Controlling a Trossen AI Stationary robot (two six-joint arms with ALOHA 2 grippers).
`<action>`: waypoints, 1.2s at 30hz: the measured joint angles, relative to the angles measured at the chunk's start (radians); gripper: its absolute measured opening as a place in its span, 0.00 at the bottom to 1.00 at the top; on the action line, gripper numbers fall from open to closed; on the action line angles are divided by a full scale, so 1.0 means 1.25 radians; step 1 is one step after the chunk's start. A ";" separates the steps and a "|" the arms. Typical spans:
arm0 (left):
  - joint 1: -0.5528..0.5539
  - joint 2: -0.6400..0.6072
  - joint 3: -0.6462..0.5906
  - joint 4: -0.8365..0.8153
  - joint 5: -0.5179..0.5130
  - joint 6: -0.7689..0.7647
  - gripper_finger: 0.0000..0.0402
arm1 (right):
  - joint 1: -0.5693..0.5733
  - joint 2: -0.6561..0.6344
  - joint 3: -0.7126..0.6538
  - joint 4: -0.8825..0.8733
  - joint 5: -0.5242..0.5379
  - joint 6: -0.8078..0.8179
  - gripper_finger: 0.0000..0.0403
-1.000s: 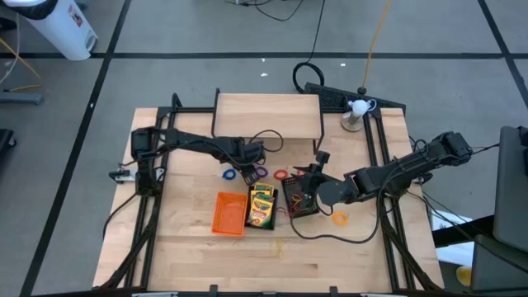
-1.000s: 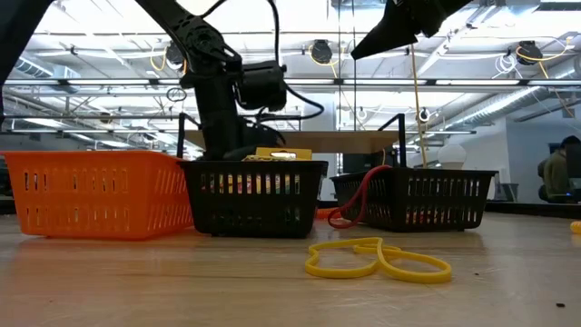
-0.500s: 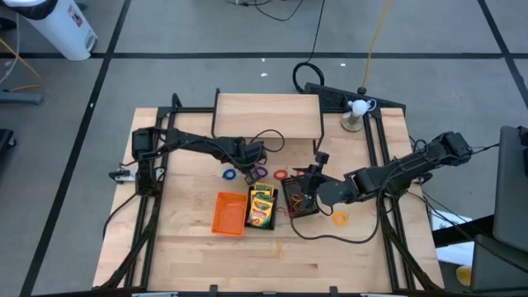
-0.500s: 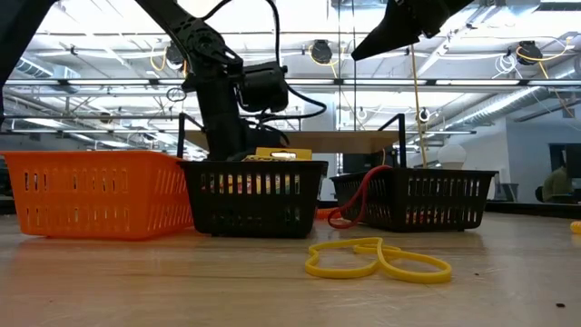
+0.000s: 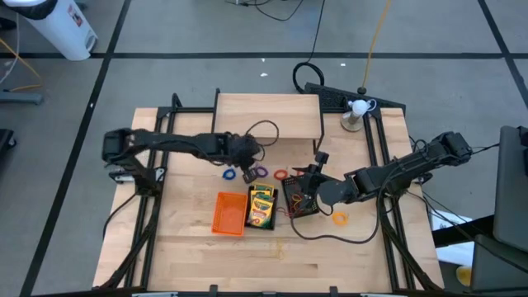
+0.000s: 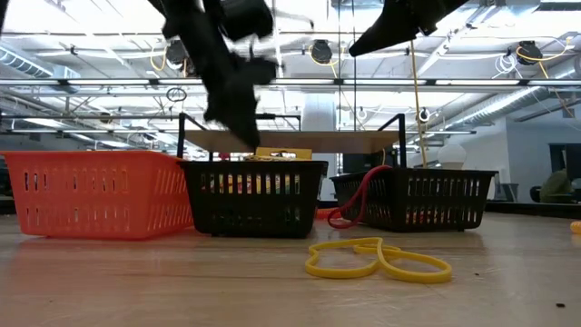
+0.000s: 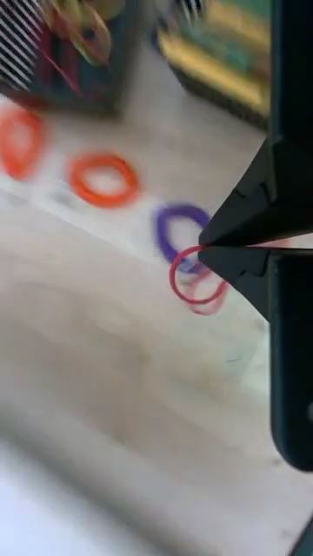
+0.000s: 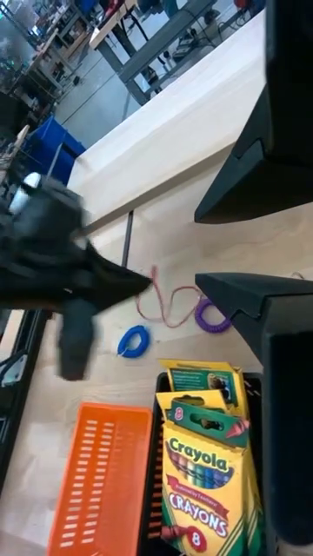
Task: Pick & Place Office Desk Supplies
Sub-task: Put the red rubber band into the right black bin
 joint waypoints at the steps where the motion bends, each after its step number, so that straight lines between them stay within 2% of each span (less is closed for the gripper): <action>1: -0.006 -0.021 0.000 0.004 -0.002 0.001 0.01 | 0.000 0.000 0.000 0.000 0.000 0.000 0.23; 7: -0.057 -0.151 0.000 0.055 -0.001 0.014 0.00 | 0.000 0.000 0.000 0.004 0.003 -0.002 0.23; 12: -0.104 -0.213 0.001 0.181 0.022 0.066 0.00 | 0.000 0.000 0.000 0.006 0.005 0.001 0.22; 20: -0.138 -0.206 0.002 0.400 0.135 0.155 0.00 | 0.000 0.000 0.000 0.001 0.001 0.004 0.22; 27: -0.137 -0.204 0.002 0.422 0.140 0.166 0.00 | -0.001 0.000 0.000 0.043 -0.003 -0.002 0.22; 36: -0.137 -0.204 0.002 0.450 0.140 0.167 0.00 | -0.037 0.000 0.000 0.193 -0.253 -0.001 0.22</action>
